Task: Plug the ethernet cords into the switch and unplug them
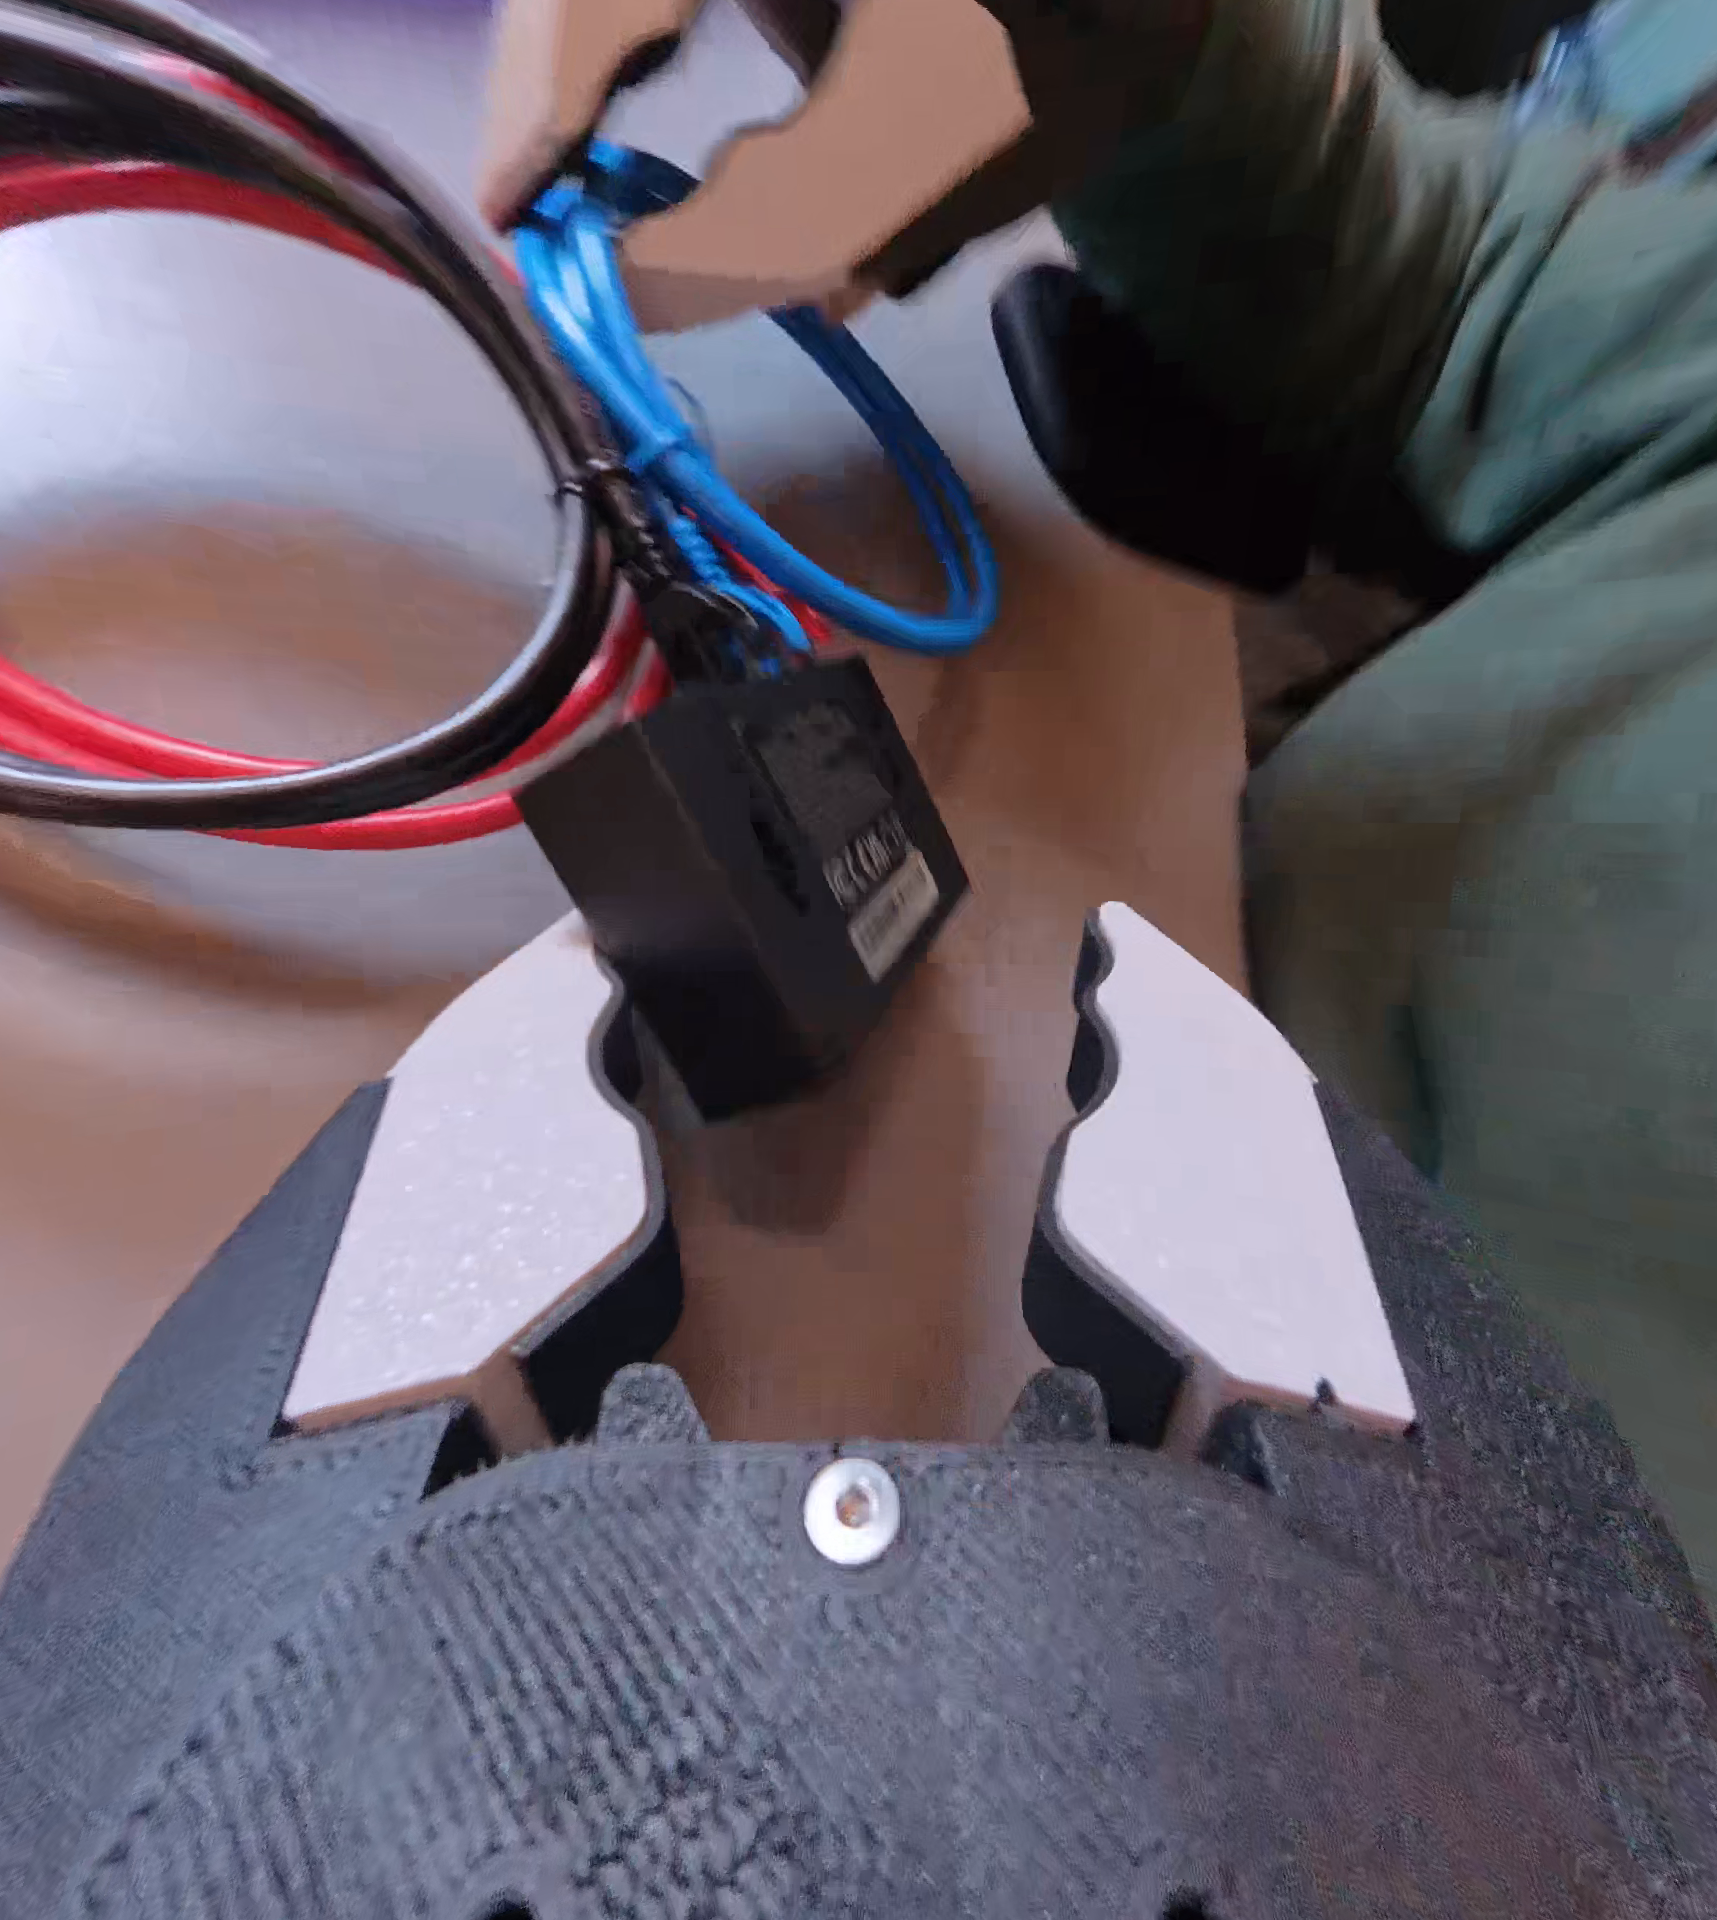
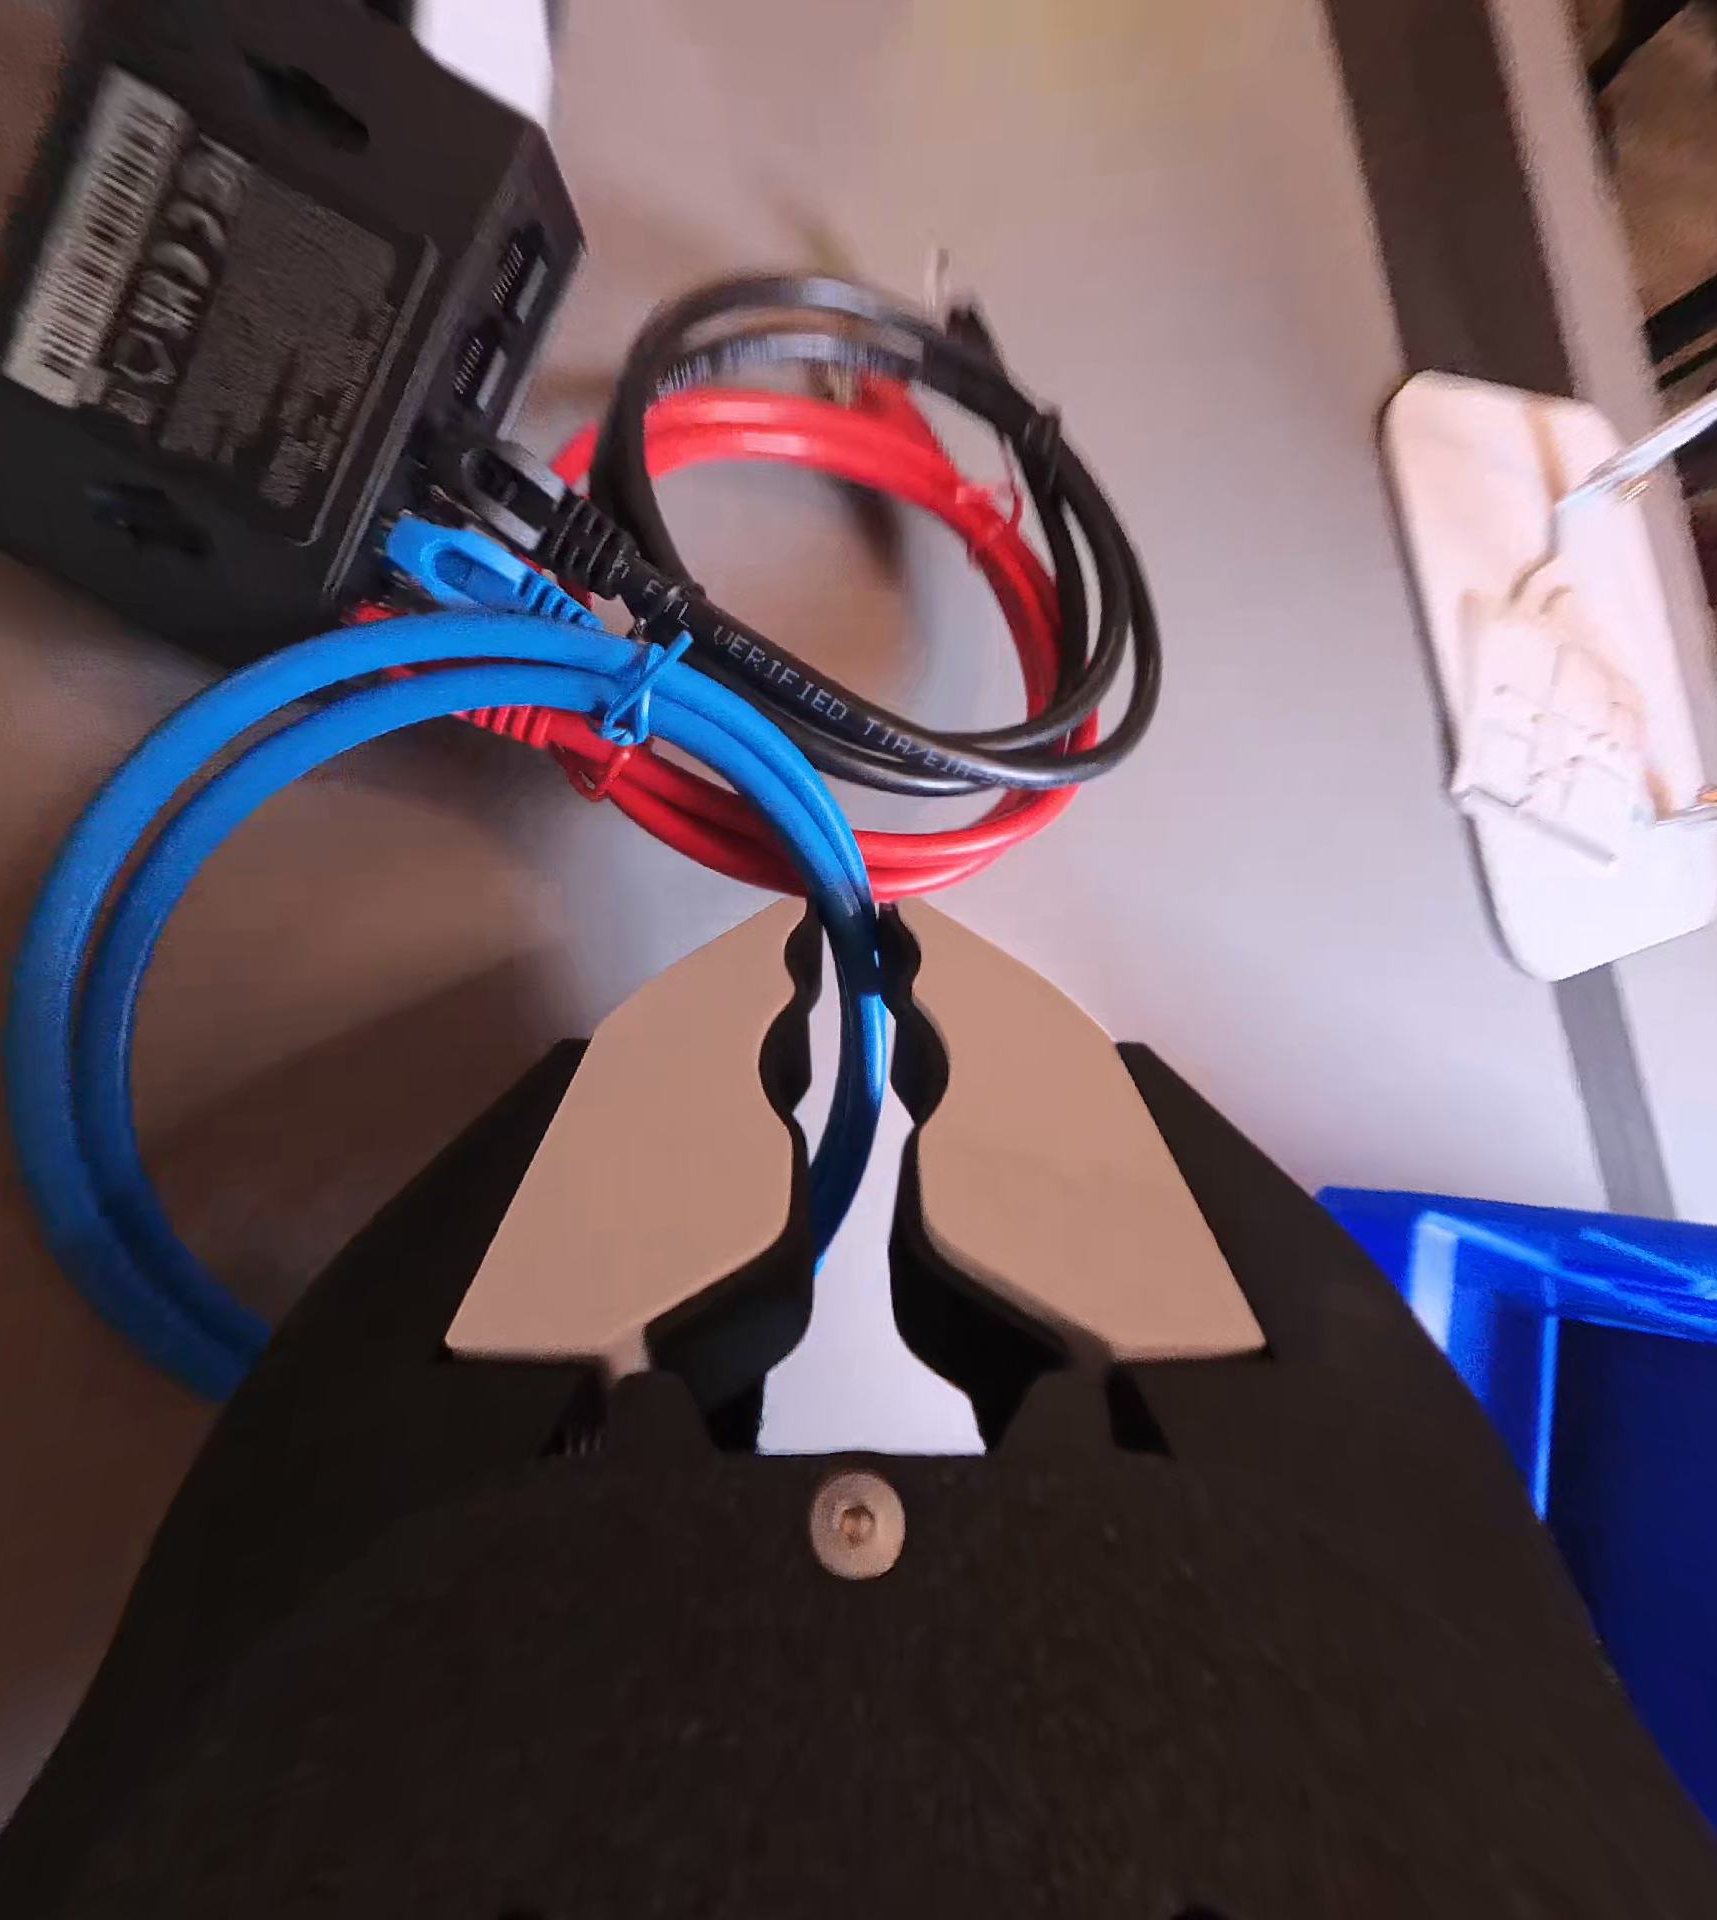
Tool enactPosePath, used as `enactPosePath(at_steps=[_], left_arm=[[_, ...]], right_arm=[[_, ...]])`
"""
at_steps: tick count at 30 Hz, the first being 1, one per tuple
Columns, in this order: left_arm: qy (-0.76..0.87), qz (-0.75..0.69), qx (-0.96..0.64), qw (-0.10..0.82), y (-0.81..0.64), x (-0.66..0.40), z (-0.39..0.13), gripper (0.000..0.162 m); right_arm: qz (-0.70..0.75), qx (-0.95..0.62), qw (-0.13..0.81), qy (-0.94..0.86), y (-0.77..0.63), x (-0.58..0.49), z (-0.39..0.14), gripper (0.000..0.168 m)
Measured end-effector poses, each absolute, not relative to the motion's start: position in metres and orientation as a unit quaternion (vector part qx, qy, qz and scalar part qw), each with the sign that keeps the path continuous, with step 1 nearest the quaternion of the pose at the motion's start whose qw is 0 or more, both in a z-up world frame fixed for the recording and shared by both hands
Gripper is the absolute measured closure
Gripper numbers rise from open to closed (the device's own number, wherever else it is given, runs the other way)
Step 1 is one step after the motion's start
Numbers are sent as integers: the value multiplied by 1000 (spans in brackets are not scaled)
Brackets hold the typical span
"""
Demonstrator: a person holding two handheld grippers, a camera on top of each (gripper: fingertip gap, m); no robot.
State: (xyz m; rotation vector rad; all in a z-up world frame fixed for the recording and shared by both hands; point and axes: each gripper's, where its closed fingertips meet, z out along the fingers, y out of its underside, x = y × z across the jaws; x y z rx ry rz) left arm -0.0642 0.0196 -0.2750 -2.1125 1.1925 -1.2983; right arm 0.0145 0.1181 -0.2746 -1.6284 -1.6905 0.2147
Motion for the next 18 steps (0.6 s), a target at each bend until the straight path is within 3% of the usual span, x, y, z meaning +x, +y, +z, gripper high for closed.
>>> enactPosePath(at_steps=[1, 3, 5, 8, 10, 13, 18], left_arm=[[397, -481, -756, 200, 26, -62, -272, 78], [355, -524, -745, 213, 33, -57, -259, 92], [333, -552, -730, 228, 37, -55, -249, 127], [355, -538, -721, 253, 36, -53, -241, 132], [377, -508, -730, 259, 37, -55, -240, 132], [412, -466, -749, 228, 35, -59, -250, 132], [471, -429, -754, 162, 28, -52, -249, 132]], right_arm=[[86, -629, 407, -657, 117, 11, -264, 158], [71, -600, 454, -655, 114, 6, -246, 158], [72, -572, 497, -649, 108, 0, -228, 158], [68, -552, 533, -638, 105, 0, -211, 156], [95, -566, 496, -651, 100, 4, -218, 155], [148, -578, 437, -673, 84, 13, -222, 149], [245, -555, 407, -683, 49, 5, -182, 131]])
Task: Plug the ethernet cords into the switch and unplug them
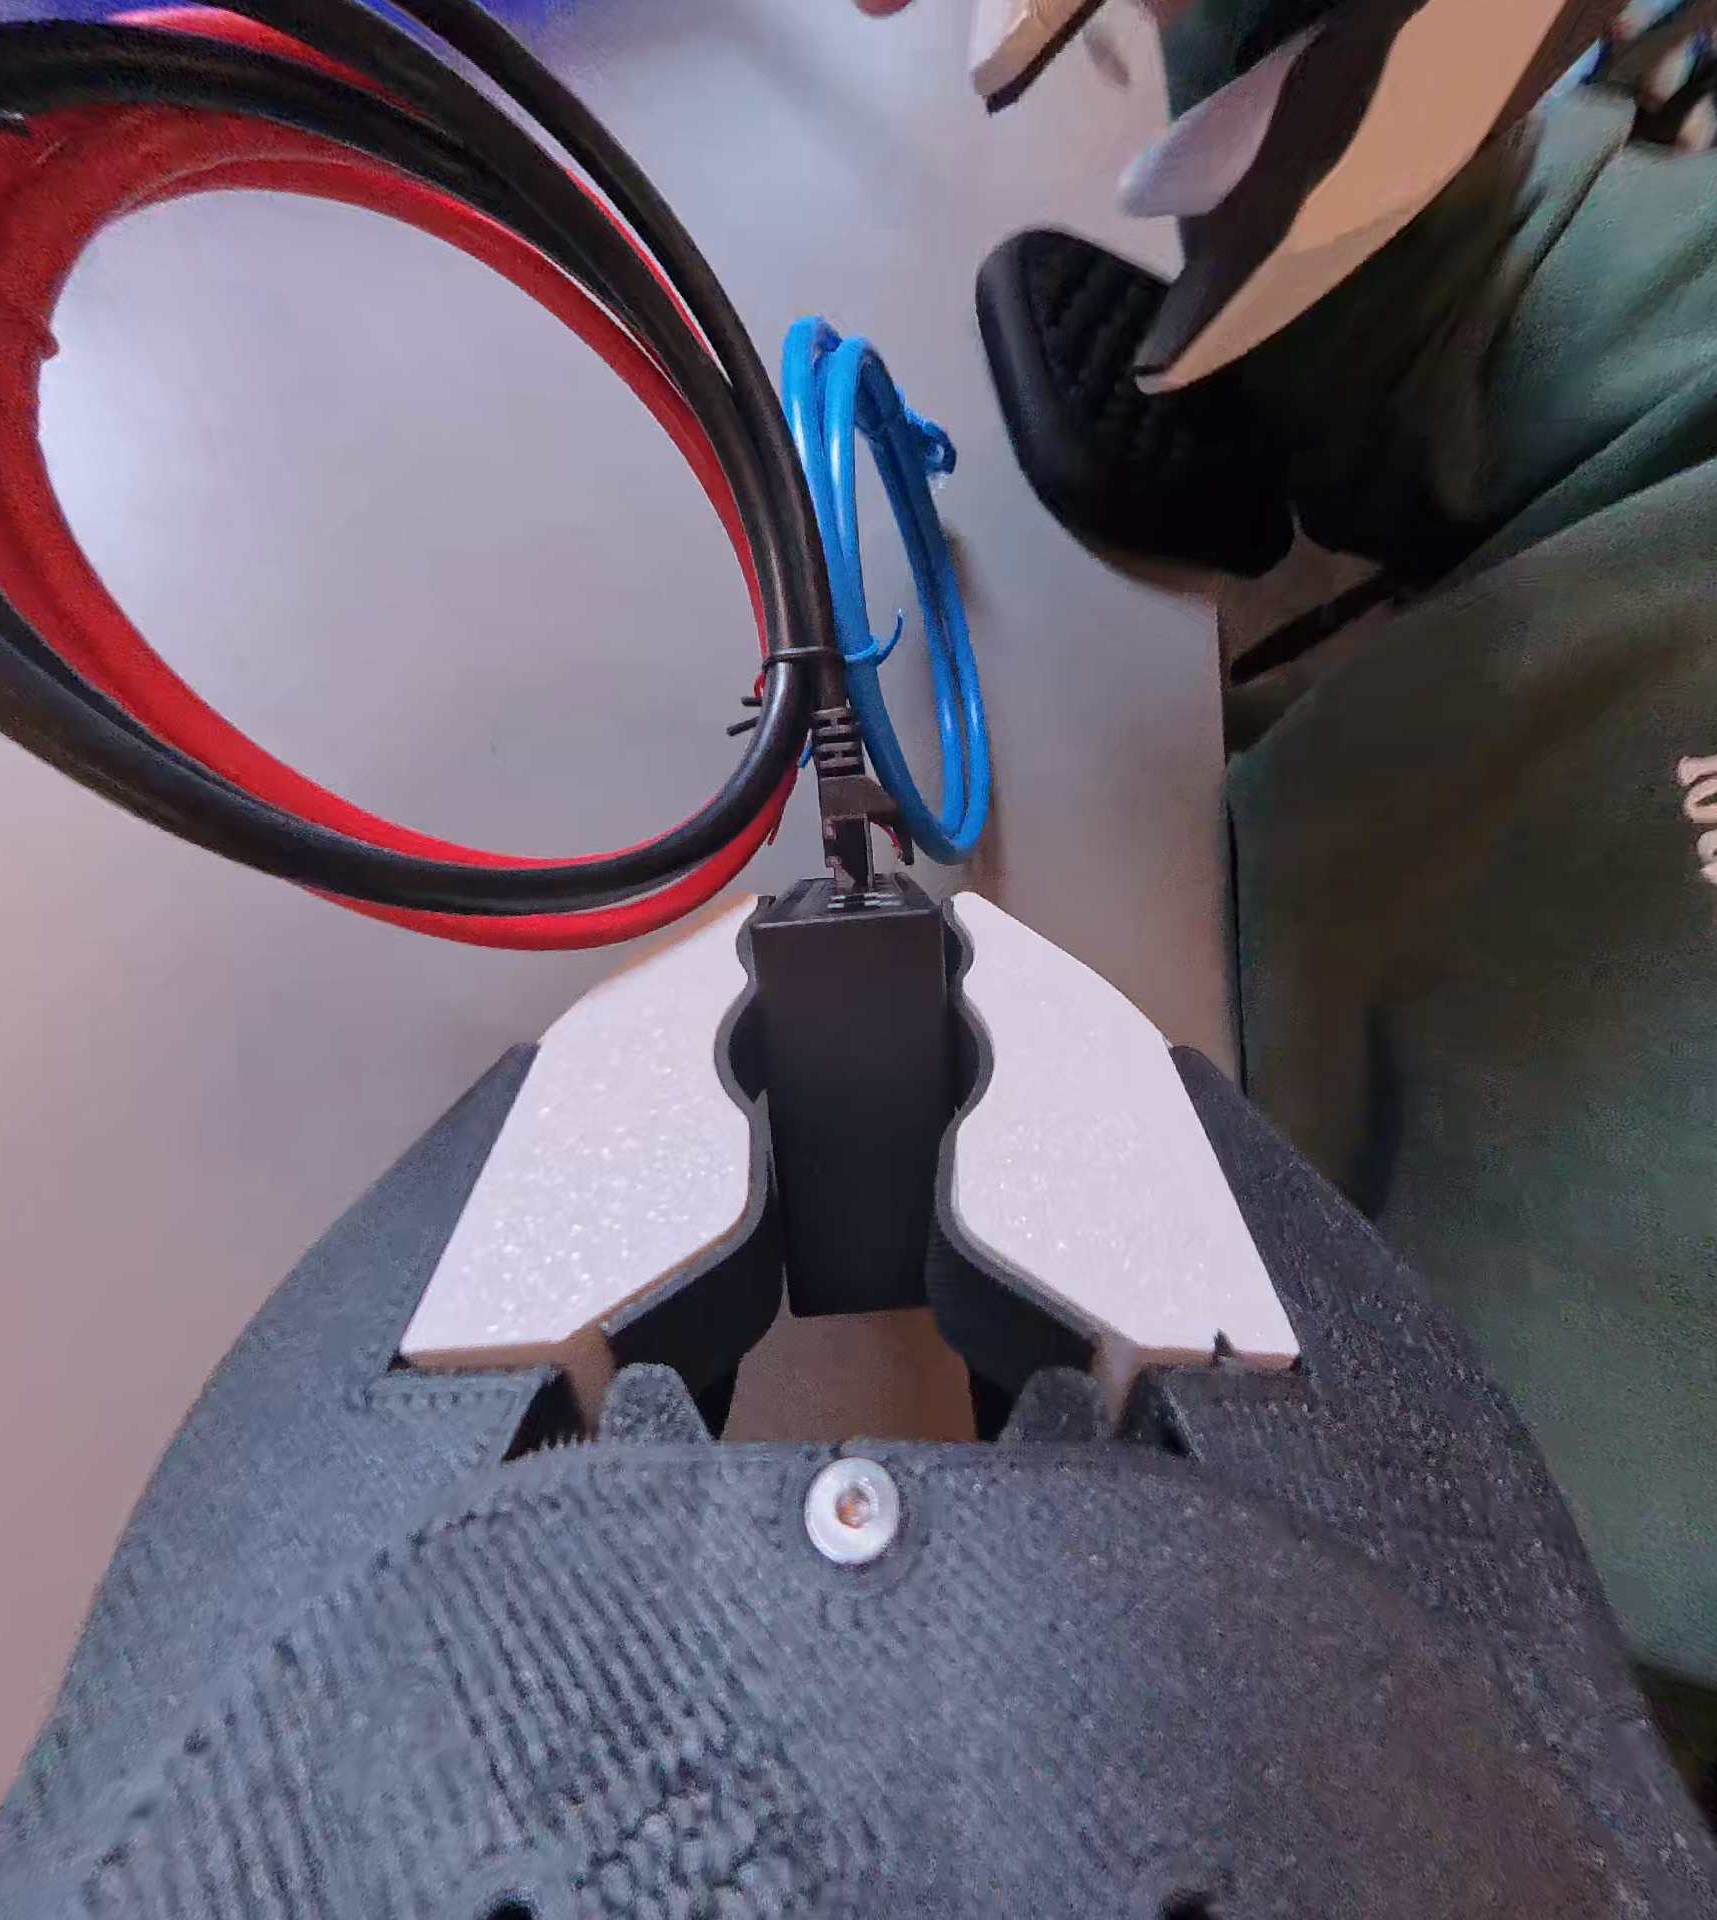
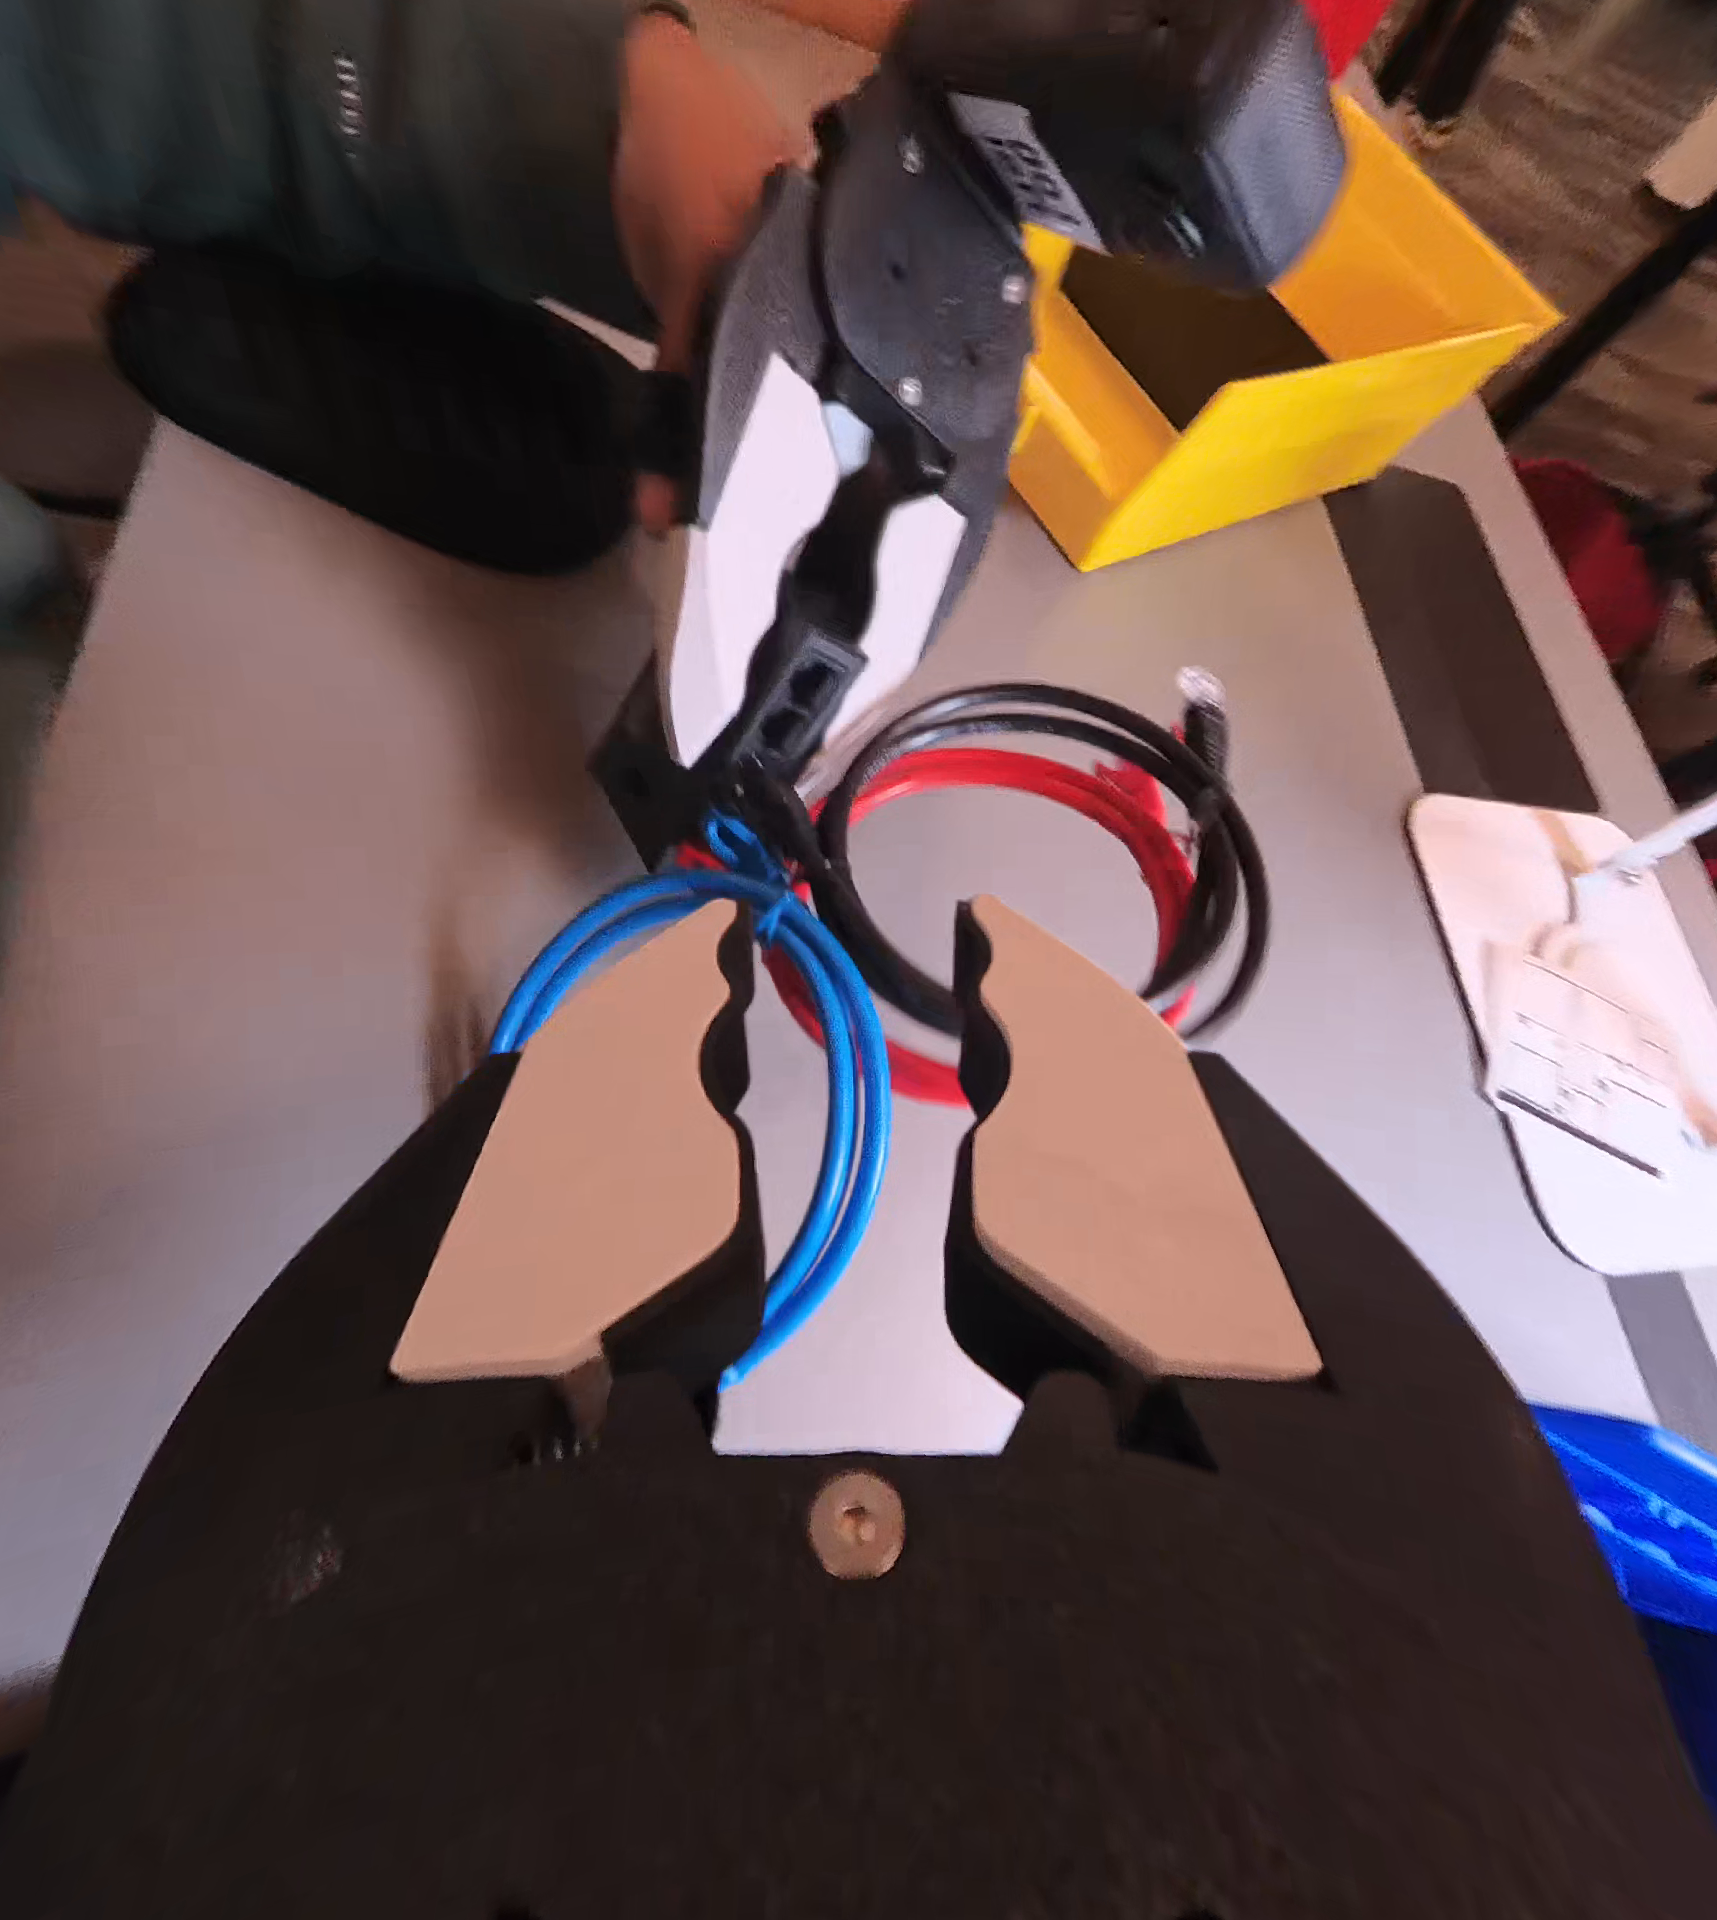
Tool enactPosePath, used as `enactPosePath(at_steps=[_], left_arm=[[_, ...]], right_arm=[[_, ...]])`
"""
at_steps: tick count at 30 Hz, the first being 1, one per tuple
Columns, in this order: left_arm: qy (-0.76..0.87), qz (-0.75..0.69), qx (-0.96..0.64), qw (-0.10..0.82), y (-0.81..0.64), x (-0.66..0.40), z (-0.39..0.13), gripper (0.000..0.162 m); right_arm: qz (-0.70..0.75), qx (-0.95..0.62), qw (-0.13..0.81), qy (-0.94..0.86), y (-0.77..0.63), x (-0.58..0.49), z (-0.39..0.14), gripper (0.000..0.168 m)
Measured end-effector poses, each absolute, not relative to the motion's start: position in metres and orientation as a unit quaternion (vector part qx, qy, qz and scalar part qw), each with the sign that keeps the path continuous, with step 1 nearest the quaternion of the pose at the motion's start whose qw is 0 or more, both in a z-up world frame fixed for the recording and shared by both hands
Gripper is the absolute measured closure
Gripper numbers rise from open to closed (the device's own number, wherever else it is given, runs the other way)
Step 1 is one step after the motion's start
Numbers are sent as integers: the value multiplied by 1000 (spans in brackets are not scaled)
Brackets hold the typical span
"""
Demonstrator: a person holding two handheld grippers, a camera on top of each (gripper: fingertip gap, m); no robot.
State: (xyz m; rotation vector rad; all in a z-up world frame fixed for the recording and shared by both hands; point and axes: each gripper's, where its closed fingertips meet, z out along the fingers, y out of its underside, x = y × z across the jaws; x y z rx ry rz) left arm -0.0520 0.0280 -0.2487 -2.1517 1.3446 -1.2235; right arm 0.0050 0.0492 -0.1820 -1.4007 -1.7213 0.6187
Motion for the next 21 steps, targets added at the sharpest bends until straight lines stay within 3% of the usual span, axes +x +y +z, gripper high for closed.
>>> enactPosePath(at_steps=[7, 11, 13, 18, 21], left_arm=[[613, -306, -719, 115, 18, -33, -232, 132], [601, -369, -694, 144, 17, -21, -213, 133], [582, -390, -685, 199, 25, -21, -209, 133], [477, -499, -671, 270, 28, -30, -206, 104], [439, -527, -676, 268, 25, -23, -212, 126]], right_arm=[[241, -586, 253, -731, 29, -6, -235, 141], [306, -590, 246, -705, 17, -9, -234, 147], [341, -607, 261, -669, 23, -7, -228, 151], [448, -630, 247, -585, 29, 5, -224, 155], [489, -636, 237, -548, 34, 2, -222, 155]])
